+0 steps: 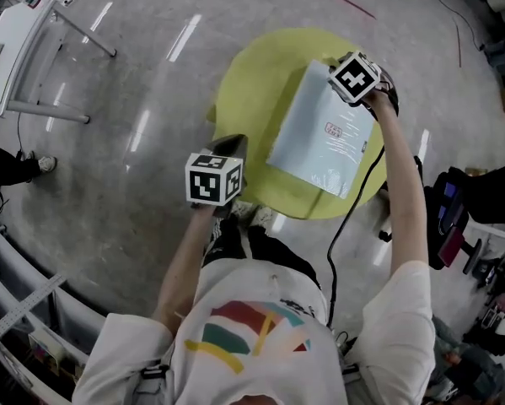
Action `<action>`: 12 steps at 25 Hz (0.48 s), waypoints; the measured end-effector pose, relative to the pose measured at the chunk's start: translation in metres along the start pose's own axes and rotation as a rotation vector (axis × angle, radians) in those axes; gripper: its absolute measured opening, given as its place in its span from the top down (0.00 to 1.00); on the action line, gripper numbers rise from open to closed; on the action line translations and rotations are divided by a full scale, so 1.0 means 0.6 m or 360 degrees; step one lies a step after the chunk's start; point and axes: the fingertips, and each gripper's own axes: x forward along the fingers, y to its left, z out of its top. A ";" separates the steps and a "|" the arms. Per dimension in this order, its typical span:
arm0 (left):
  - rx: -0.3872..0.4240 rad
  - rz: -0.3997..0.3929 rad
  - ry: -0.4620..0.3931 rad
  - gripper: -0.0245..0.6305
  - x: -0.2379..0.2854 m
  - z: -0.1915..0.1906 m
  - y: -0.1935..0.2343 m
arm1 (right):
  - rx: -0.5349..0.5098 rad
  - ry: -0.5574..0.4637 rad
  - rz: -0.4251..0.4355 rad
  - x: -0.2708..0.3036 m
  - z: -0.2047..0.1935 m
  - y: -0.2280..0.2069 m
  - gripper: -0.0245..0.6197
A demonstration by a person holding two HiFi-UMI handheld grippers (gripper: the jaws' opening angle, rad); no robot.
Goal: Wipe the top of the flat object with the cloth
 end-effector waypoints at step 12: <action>-0.0065 0.0011 -0.0021 0.94 -0.002 -0.017 0.029 | -0.0021 0.0187 0.0007 0.075 -0.019 0.001 0.92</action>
